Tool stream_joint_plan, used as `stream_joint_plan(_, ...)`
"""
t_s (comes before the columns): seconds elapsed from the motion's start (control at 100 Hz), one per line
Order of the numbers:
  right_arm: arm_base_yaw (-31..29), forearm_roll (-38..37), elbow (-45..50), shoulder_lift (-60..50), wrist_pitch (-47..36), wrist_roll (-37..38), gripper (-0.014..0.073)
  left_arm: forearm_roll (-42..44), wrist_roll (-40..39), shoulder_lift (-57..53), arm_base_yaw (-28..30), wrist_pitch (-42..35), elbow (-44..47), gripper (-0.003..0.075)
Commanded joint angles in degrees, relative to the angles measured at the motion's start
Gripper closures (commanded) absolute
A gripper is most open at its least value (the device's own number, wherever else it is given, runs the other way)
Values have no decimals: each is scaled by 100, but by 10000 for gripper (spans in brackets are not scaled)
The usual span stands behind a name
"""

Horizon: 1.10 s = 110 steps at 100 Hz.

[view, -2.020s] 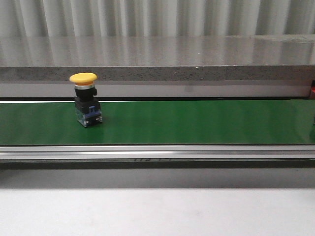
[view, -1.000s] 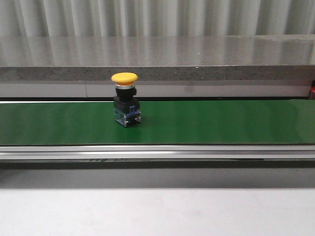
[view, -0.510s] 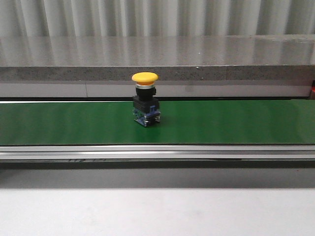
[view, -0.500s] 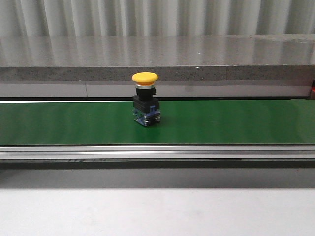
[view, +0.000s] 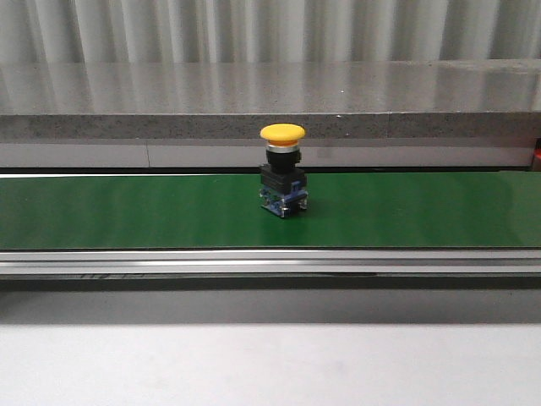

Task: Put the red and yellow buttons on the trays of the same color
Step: 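Lower the red button into the red tray and open the right gripper, then grasp the yellow button on the belt with the right gripper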

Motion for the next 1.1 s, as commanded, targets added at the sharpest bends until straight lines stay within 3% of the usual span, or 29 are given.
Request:
stream_joint_plan(0.0, 2, 4, -184, -293, -301, -8, 69, -8, 12, 51, -43, -429, -132, 740)
stream_joint_plan(0.1, 2, 4, -188, -327, -286, -8, 8, -8, 12, 51, -43, -429, -132, 740)
stream_joint_plan(0.62, 314, 4, -57, -1949, 542, -144, 11, -8, 12, 51, -43, -429, -132, 740)
stream_joint_plan(1.09, 1712, 4, 2051, -4230, 924, -387, 11, -8, 12, 51, -43, -429, -132, 740)
